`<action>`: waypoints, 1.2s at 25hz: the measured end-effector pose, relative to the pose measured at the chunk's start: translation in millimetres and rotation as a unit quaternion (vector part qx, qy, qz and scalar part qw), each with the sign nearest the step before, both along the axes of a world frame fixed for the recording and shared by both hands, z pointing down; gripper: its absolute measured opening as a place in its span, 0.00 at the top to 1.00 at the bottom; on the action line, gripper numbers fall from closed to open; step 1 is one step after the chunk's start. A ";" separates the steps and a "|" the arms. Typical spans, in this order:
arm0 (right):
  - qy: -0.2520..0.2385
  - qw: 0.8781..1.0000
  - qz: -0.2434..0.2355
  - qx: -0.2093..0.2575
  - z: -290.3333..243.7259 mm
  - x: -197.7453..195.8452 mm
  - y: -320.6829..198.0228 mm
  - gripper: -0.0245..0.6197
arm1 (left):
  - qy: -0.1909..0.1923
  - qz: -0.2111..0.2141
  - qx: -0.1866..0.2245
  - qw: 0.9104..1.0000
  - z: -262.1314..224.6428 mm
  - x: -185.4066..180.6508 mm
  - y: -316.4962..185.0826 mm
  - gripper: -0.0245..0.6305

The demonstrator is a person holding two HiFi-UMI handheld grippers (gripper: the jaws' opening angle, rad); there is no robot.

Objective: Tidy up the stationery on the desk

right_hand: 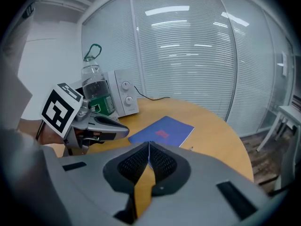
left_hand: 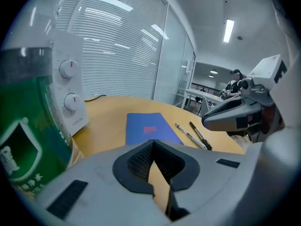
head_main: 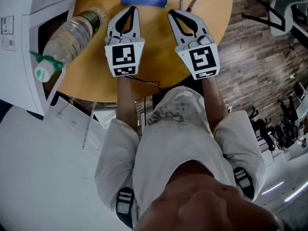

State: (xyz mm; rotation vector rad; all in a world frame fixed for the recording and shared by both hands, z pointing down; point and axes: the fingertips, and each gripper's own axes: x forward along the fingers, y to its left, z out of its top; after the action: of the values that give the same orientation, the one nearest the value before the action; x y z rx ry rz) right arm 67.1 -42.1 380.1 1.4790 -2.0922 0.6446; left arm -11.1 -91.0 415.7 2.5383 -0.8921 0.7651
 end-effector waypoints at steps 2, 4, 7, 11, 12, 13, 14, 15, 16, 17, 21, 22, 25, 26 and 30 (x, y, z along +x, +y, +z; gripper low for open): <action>0.002 1.000 0.002 -0.005 7.1 0.5 -3.9 0.86 | -0.008 -0.001 -0.006 1.000 8.2 1.8 -5.1 0.95; 0.005 1.000 0.002 -0.009 15.3 1.7 -8.0 0.86 | -0.015 -0.004 -0.011 1.000 16.2 3.8 -9.8 0.95; 0.011 1.000 0.003 -0.021 30.4 1.9 -13.1 0.86 | -0.029 -0.010 -0.019 0.999 29.7 3.1 -14.8 0.95; 0.018 0.999 0.007 -0.037 46.8 3.9 -19.9 0.86 | -0.051 -0.019 -0.027 0.998 44.5 -0.4 -20.4 0.95; 0.021 0.999 0.007 -0.041 50.1 4.6 -21.0 0.86 | -0.056 -0.023 -0.029 0.998 47.1 -1.1 -21.7 0.95; 0.023 0.999 0.007 -0.044 53.2 5.4 -22.1 0.86 | -0.061 -0.026 -0.031 0.997 49.3 -1.6 -22.9 0.95; 0.025 0.999 0.007 -0.047 56.0 6.1 -23.0 0.86 | -0.066 -0.029 -0.032 0.997 51.4 -1.8 -24.1 0.95; 0.026 0.998 0.007 -0.051 58.7 6.7 -23.9 0.86 | -0.071 -0.032 -0.034 0.996 53.5 -1.8 -25.1 0.95; 0.028 0.998 0.007 -0.054 61.4 7.2 -24.7 0.86 | -0.075 -0.035 -0.035 0.996 55.6 -1.7 -25.9 0.95; 0.031 0.998 0.007 -0.058 64.3 7.5 -25.4 0.86 | -0.080 -0.037 -0.037 0.995 57.8 -1.6 -26.6 0.95; 0.041 0.997 0.004 -0.073 77.3 6.0 -27.2 0.86 | -0.090 -0.044 -0.042 0.994 62.4 -1.8 -28.5 0.95; 0.045 0.996 0.002 -0.077 81.0 5.7 -27.2 0.86 | -0.092 -0.046 -0.043 0.994 62.5 -1.8 -28.7 0.95; 0.063 0.994 -0.005 -0.091 90.2 5.3 -25.5 0.86 | -0.094 -0.051 -0.045 0.993 62.3 -1.1 -28.2 0.95; 0.068 0.993 -0.009 -0.094 92.3 4.7 -24.9 0.86 | -0.093 -0.053 -0.046 0.993 62.2 -1.2 -28.2 0.95; 0.078 0.992 -0.018 -0.095 95.6 2.0 -23.7 0.86 | -0.092 -0.056 -0.050 0.993 63.2 -2.7 -26.9 0.95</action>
State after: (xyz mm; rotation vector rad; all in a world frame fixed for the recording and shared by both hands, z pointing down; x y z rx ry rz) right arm 69.1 -65.9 475.7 1.3382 -1.8790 0.6729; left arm -13.8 -117.9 478.9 2.3386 -1.0169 0.9938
